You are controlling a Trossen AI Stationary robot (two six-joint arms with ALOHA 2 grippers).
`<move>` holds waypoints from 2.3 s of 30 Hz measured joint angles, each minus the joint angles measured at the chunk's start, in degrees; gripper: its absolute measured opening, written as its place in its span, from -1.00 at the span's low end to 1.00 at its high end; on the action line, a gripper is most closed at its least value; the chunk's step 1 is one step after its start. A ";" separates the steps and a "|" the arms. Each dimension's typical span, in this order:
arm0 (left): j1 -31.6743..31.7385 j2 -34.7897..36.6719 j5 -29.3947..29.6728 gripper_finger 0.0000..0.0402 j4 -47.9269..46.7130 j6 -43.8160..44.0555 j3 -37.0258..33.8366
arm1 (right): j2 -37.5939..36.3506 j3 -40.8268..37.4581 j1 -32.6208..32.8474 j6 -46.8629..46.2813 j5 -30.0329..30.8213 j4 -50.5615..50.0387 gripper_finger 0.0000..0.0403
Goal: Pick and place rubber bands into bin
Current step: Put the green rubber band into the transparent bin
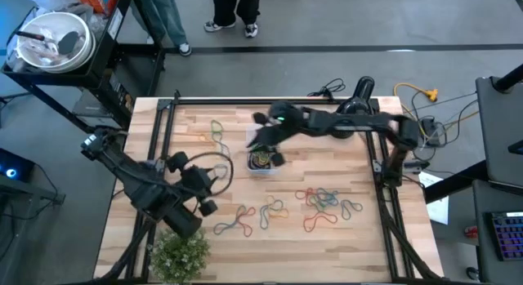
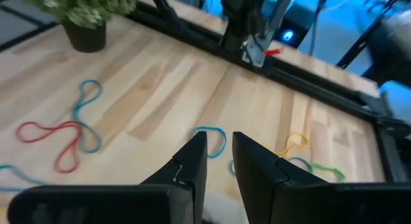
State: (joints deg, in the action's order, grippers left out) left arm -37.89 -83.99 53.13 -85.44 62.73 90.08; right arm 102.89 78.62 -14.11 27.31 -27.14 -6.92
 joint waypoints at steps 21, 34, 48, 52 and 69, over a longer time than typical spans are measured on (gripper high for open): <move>-17.84 4.14 28.07 -0.47 1.10 -10.90 0.26 | 34.71 51.62 -9.90 -1.67 -0.35 -33.83 -0.66; -19.23 4.60 30.86 -0.47 1.00 -14.04 -0.79 | 32.83 51.73 -7.85 -6.34 -0.35 -33.54 -0.66; -17.61 7.28 26.32 -0.47 -1.02 -13.74 -1.86 | 20.97 51.97 -3.14 -1.91 0.31 -51.79 -0.66; -13.64 12.34 20.22 -0.47 -1.66 -13.61 -2.21 | 15.37 51.37 -1.64 -1.58 0.32 -60.37 -0.66; 30.90 31.29 -8.65 -0.47 -0.49 -49.17 -2.34 | -13.53 28.60 5.43 -8.81 2.20 -54.44 -0.66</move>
State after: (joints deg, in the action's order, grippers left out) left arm -6.99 -52.71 44.47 -85.92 13.56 87.74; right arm 89.36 107.21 -8.68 18.50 -24.94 -61.36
